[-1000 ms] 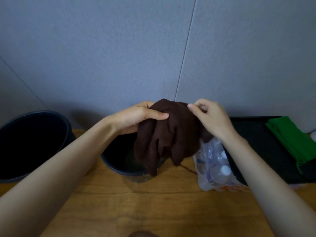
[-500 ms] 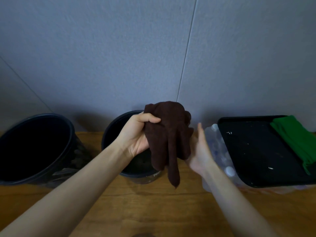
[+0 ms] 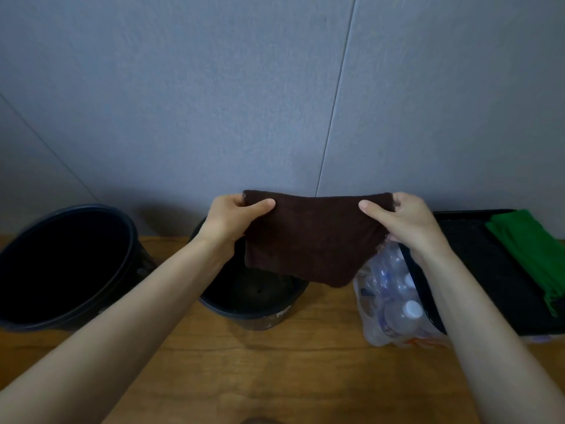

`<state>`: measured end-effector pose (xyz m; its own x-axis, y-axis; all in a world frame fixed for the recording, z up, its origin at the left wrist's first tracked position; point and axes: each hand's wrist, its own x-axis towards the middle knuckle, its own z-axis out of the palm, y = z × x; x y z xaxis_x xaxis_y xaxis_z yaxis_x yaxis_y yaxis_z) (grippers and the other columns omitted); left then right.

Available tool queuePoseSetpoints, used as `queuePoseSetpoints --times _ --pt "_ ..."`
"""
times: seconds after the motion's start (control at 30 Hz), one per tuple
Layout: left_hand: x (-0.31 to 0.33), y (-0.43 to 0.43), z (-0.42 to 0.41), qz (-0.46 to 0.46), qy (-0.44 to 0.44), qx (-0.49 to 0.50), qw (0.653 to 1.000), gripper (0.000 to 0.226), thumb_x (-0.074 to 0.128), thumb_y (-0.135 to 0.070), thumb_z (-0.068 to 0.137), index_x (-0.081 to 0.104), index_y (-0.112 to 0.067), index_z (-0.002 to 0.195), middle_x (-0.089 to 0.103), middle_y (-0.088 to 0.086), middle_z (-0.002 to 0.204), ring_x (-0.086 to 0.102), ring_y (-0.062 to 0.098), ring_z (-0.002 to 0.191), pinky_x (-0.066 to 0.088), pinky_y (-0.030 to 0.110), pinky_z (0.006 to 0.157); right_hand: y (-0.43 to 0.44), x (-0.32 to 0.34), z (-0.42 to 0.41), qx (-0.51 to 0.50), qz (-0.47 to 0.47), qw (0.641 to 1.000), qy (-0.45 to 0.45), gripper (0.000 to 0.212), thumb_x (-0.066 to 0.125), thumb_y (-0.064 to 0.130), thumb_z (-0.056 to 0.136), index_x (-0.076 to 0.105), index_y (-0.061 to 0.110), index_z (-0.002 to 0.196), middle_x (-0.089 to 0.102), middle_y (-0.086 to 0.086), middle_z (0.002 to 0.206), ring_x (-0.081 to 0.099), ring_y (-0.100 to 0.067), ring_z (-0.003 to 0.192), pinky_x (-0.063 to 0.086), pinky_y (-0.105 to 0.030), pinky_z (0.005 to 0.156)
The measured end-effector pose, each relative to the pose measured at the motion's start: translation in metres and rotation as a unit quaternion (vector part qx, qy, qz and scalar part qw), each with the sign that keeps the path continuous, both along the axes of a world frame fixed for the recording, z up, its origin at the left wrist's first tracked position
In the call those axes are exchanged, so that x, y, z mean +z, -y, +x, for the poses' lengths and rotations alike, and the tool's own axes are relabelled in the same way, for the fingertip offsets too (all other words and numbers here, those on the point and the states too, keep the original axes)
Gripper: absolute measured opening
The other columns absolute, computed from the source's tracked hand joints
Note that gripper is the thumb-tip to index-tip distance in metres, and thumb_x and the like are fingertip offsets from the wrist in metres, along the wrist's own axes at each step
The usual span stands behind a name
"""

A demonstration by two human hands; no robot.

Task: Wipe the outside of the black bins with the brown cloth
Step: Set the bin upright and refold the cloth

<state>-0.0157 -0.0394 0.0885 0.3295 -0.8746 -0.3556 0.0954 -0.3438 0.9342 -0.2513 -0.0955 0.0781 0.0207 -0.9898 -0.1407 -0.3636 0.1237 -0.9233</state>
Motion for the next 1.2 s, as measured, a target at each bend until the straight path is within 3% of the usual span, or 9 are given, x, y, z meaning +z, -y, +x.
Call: queuePoseSetpoints --times 0.2,0.33,0.53,0.7,0.8,0.9,1.0,1.1,1.2 --pt "0.003 0.002 0.000 -0.047 0.155 0.042 0.986 0.032 0.076 -0.009 0.073 0.059 -0.004 0.099 0.069 0.010 0.090 0.067 0.024 0.085 0.054 0.032 0.076 0.004 0.006 -0.008 0.042 0.040 0.996 0.064 0.090 0.081 0.014 0.067 0.030 0.021 0.142 0.059 -0.002 0.121 0.057 -0.014 0.110 0.046 -0.033 0.094" --pt "0.008 0.000 0.000 -0.098 0.333 0.006 0.938 0.064 0.078 -0.013 0.072 0.044 -0.018 0.125 0.063 0.005 0.090 0.060 0.016 0.085 0.044 0.024 0.078 0.003 0.014 -0.001 0.082 -0.113 0.971 -0.195 0.049 0.076 0.005 0.072 0.062 0.017 0.118 0.058 -0.007 0.117 0.053 -0.019 0.110 0.035 -0.015 0.082" --pt "0.009 0.003 0.006 -0.145 0.545 -0.060 0.824 0.014 0.067 -0.023 0.083 0.067 -0.013 0.092 0.058 0.007 0.099 0.051 0.021 0.096 0.038 0.028 0.074 0.005 0.020 -0.001 0.069 -0.170 0.931 -0.315 0.011 0.071 0.029 0.080 0.066 0.020 0.085 0.050 -0.003 0.111 0.045 -0.025 0.112 0.034 -0.027 0.077" --pt "0.018 0.011 -0.009 -0.135 0.464 -0.083 0.872 0.022 0.056 -0.020 0.088 0.051 -0.006 0.071 0.056 0.012 0.075 0.059 0.030 0.078 0.043 0.033 0.067 -0.003 0.023 0.012 0.004 -0.173 0.947 -0.272 0.025 0.059 0.034 0.084 0.058 0.012 0.071 0.060 -0.003 0.066 0.057 -0.023 0.070 0.036 -0.030 0.053" --pt "0.028 0.014 -0.027 -0.111 0.250 -0.092 0.957 0.025 0.052 -0.018 0.090 0.050 -0.002 0.069 0.054 0.011 0.068 0.063 0.025 0.070 0.058 0.041 0.070 -0.006 0.025 0.024 0.012 -0.118 0.985 -0.122 0.027 0.060 0.029 0.086 0.063 0.003 0.079 0.067 -0.014 0.078 0.062 -0.025 0.075 0.045 -0.033 0.061" --pt "0.034 0.009 -0.050 -0.119 0.066 -0.138 0.981 0.027 0.051 -0.014 0.093 0.047 -0.012 0.067 0.051 0.003 0.070 0.057 0.007 0.063 0.058 0.024 0.064 -0.015 0.021 0.034 0.064 -0.033 0.993 0.097 0.024 0.064 0.037 0.082 0.067 0.013 0.082 0.069 -0.011 0.084 0.065 -0.025 0.084 0.051 -0.044 0.080" --pt "0.031 0.002 -0.062 -0.153 0.033 -0.171 0.973 0.017 0.052 -0.014 0.093 0.056 -0.010 0.077 0.058 0.004 0.079 0.062 0.010 0.076 0.056 0.021 0.076 -0.029 0.009 0.039 0.127 0.010 0.960 0.251 0.035 0.070 0.035 0.073 0.063 0.015 0.100 0.067 -0.007 0.098 0.065 -0.020 0.093 0.052 -0.032 0.083" --pt "0.027 -0.004 -0.060 -0.128 0.010 -0.202 0.971 0.023 0.045 -0.020 0.097 0.067 -0.011 0.094 0.067 0.005 0.100 0.065 0.014 0.099 0.051 0.023 0.090 -0.033 -0.004 0.041 0.104 -0.004 0.960 0.258 0.050 0.072 0.004 0.076 0.053 0.007 0.122 0.065 -0.012 0.116 0.063 -0.021 0.108 0.052 -0.030 0.090" --pt "0.014 -0.011 -0.055 -0.193 0.126 -0.146 0.962 0.018 0.050 -0.020 0.094 0.068 -0.017 0.093 0.069 -0.004 0.098 0.063 0.006 0.098 0.049 0.024 0.092 -0.033 -0.008 0.041 0.041 0.009 0.957 0.287 0.040 0.059 -0.007 0.083 0.057 0.005 0.121 0.066 -0.013 0.113 0.063 -0.024 0.107 0.050 -0.036 0.093"
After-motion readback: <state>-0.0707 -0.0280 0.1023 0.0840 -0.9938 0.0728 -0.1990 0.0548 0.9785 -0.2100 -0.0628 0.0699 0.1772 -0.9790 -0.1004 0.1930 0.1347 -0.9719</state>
